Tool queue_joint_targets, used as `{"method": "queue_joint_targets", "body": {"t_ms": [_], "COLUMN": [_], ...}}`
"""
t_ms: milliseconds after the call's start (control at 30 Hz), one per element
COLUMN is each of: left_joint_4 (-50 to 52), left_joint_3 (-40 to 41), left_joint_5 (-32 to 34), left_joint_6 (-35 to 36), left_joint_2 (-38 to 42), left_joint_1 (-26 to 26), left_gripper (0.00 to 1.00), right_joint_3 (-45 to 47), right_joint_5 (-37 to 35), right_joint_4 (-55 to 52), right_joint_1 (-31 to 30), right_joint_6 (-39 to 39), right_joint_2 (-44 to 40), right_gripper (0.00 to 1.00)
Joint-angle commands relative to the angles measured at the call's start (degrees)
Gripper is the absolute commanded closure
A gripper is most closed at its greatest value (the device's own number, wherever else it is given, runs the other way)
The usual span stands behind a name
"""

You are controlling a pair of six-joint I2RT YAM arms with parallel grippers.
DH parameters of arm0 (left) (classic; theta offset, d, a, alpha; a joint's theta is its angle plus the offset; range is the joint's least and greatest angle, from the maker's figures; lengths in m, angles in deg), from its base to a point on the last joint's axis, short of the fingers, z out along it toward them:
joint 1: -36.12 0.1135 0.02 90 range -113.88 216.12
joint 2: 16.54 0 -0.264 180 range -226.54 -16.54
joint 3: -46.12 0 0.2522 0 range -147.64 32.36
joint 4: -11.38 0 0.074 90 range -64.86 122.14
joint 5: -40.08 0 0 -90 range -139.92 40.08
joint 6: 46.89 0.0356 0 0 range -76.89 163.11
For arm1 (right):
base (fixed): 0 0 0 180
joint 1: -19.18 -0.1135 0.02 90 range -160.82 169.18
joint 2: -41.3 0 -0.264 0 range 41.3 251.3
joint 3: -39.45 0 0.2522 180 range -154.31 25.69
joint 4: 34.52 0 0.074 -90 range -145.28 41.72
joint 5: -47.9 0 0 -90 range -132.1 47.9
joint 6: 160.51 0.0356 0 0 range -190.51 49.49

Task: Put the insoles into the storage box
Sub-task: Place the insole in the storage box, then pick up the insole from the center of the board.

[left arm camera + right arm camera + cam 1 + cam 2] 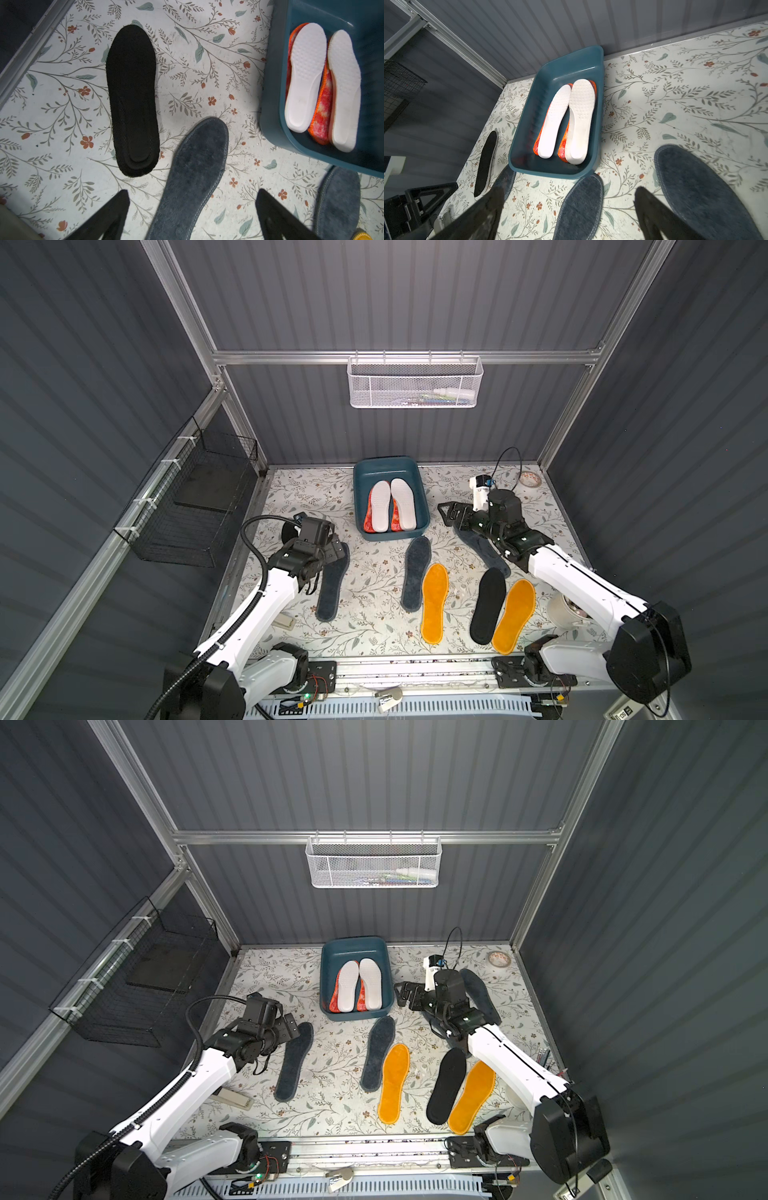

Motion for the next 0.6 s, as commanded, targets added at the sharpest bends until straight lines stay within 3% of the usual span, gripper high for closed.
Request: {"method": "queue_joint_targets", "body": {"t_ms": [0, 267, 467, 567], "left_joint_4": [-0.8, -3.3, -7.7, -10.1], "left_joint_3": [-2.5, -0.1, 1.1, 1.2], "left_joint_5": [-4.7, -18.8, -23.3, -24.7], "left_joint_6": [0.5, 1.6, 1.8, 1.7], "left_joint_2": [-1.8, -5.7, -11.7, -15.5], "left_joint_1": [3.9, 23.1, 29.9, 31.7], "left_gripper": [0.08, 0.11, 0.14, 0.21], "right_joint_3": [2.0, 3.7, 4.4, 4.8], "right_joint_5": [-2.2, -2.6, -2.3, -2.5], "right_joint_4": [-1.8, -2.6, -2.9, -3.0], "right_joint_1": [-0.2, -0.2, -0.2, -0.2], "right_joint_6": [0.0, -0.7, -0.6, -0.4], "right_joint_2": [-1.8, -4.1, -4.5, -4.7], "right_gripper": [0.01, 0.01, 0.01, 0.01]}}
